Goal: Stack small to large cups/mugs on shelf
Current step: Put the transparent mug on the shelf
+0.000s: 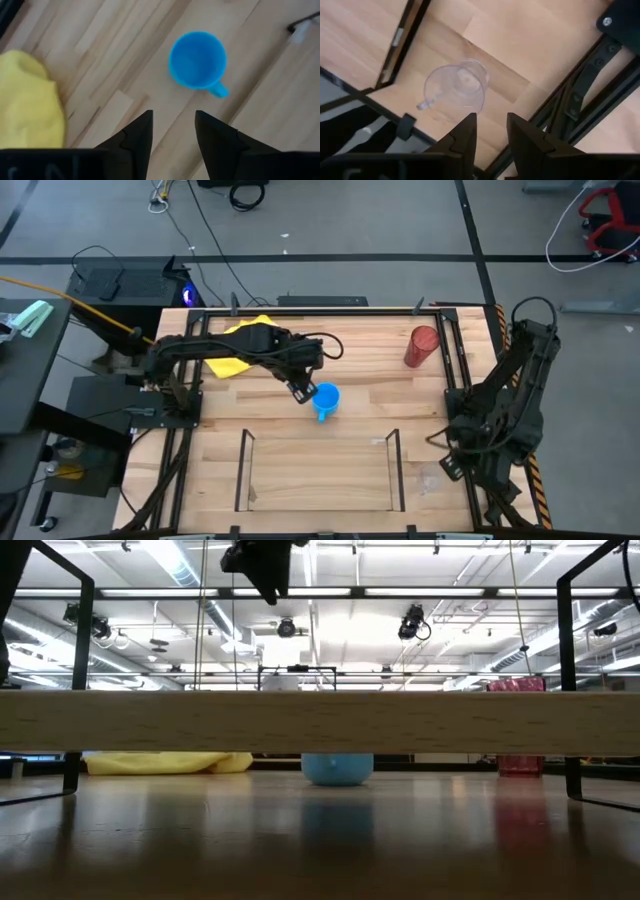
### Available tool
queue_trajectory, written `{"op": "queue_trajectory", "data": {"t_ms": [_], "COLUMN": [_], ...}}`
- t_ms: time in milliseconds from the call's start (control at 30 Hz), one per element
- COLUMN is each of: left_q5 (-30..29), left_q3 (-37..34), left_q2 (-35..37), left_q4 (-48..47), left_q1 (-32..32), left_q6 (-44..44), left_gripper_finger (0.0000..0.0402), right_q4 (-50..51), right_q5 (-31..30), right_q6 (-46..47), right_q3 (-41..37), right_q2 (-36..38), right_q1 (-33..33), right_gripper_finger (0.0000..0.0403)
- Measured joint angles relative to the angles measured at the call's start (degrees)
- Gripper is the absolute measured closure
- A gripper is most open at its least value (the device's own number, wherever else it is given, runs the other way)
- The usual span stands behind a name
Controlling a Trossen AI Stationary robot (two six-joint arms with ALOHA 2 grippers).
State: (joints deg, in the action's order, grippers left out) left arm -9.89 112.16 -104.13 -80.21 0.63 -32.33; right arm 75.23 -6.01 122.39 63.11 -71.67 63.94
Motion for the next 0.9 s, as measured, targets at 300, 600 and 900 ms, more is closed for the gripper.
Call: {"op": "queue_trajectory", "data": {"t_ms": [300,600,900], "left_q5": [-2.2,-2.6,-2.6], "left_q3": [0.0,0.0,0.0], "left_q2": [1.6,1.5,1.5], "left_q4": [-6.0,-6.1,-6.1], "left_q1": [-1.6,-2.8,-2.9], "left_q6": [0.4,0.3,-0.3], "left_gripper_finger": [0.0249,0.0259,0.0269], "right_q4": [-4.8,-5.2,-14.7], "right_q5": [0.6,2.0,2.2], "right_q6": [-0.5,-0.5,0.0], "right_q3": [0.0,-0.1,-8.7], "right_q2": [-7.5,-11.0,-9.0], "right_q1": [0.3,-1.1,-1.3], "right_gripper_finger": [0.0274,0.0266,0.027]}}
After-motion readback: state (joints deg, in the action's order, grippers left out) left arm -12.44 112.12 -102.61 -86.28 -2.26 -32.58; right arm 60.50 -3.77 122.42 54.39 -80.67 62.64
